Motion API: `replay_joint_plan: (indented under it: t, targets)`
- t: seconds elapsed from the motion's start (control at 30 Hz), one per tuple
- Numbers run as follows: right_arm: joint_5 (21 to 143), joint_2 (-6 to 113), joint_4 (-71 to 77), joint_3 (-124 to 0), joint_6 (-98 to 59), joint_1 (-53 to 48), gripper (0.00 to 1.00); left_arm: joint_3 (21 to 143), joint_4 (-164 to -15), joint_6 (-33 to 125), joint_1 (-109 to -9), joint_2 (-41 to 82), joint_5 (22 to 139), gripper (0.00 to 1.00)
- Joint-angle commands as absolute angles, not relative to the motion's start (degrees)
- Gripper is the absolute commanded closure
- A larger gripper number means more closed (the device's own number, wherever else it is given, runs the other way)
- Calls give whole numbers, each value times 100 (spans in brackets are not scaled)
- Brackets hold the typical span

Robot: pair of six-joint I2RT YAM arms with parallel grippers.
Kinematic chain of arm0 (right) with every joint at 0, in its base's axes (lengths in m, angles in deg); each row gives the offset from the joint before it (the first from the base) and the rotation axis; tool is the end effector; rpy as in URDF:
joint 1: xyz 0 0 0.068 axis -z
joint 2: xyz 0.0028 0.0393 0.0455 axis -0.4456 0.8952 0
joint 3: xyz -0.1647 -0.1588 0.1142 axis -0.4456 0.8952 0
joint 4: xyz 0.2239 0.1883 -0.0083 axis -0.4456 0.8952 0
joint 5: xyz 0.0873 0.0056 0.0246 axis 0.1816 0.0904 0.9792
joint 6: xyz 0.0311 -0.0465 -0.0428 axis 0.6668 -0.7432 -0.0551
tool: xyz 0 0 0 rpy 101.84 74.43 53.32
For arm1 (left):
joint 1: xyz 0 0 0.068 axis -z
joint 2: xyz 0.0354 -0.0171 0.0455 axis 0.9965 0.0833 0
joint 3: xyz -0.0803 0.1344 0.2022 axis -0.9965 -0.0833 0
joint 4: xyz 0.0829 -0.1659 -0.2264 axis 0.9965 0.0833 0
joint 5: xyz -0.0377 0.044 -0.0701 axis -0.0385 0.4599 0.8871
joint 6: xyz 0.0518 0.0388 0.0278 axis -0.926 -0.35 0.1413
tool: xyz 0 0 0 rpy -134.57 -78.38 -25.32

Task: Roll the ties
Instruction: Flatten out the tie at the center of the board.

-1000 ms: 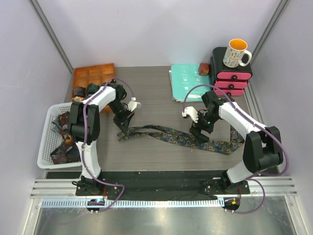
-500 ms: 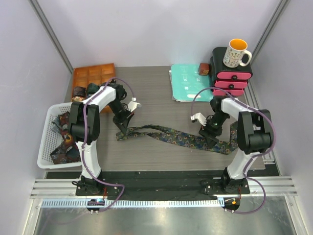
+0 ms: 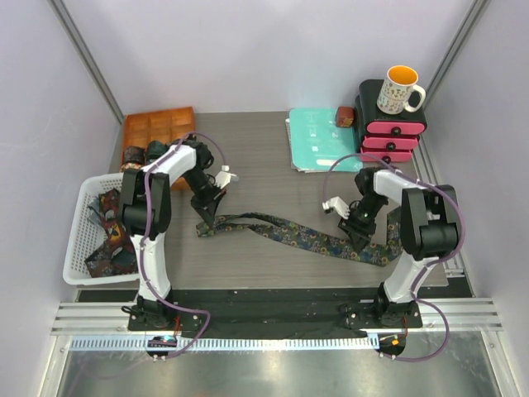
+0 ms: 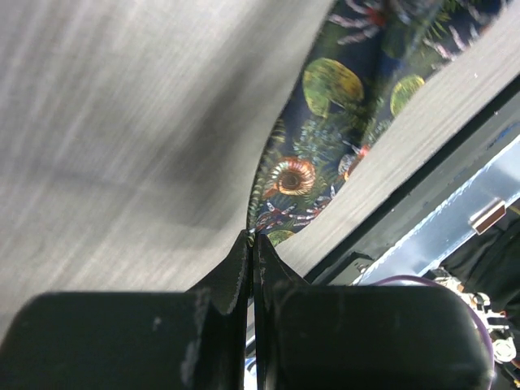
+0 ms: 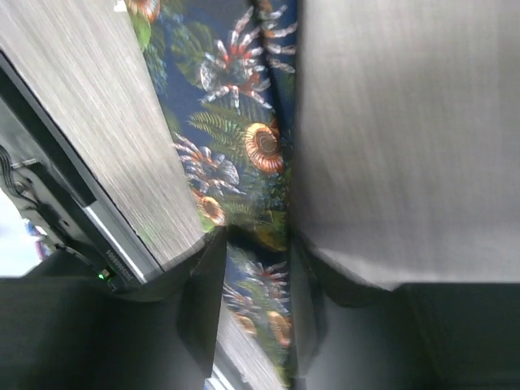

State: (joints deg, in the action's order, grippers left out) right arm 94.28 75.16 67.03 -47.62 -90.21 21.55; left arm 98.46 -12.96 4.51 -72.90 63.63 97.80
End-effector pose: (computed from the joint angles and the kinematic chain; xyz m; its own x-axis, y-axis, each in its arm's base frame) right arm 0.2841 0.0443 0.0918 -0.4376 -0.8829 -0.1704 -0.8505 0.3450 0.3971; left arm 0.3633 -0.1050 0.1200 -0.7742 0.6329 0.0094 0.5484 0.6781 -0.4894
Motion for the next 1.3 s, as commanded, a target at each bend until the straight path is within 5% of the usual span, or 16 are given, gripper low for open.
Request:
replay_joint_plan:
  t: [0.0,0.07,0.33,0.57,0.67,0.87,1.1,1.27]
  targets:
    - [9174,7143,6043,-4117,-8973,1987,80,10140,-1132,515,-7388,6444,9916,100]
    - [9034,7169,5858,-4151,-8754,2004,99,10201,-1071,506,-7388,6488,9924,100]
    - [7928,5111,2698,-3653,-8006,2409,99,11236,-570,-222,-7406,6840,9627,100]
    - [6977,3287,-2762,-302,-8987,2356,99,10484,-1588,-891,-7406,6199,9021,100]
    - [7336,3346,-4665,1020,-9813,2365,99,10158,-1862,-1049,-7406,6303,8756,100]
    - [7355,4470,-6391,1692,-10351,2373,99,9955,-2002,-1225,-7406,6374,8747,100]
    - [7995,4060,-5870,2159,-10940,2365,94,9727,-1800,-1691,-7415,6242,8650,96]
    - [8487,1703,-2629,2116,-11459,2356,55,9656,-1774,-1709,-7397,6084,8755,70]
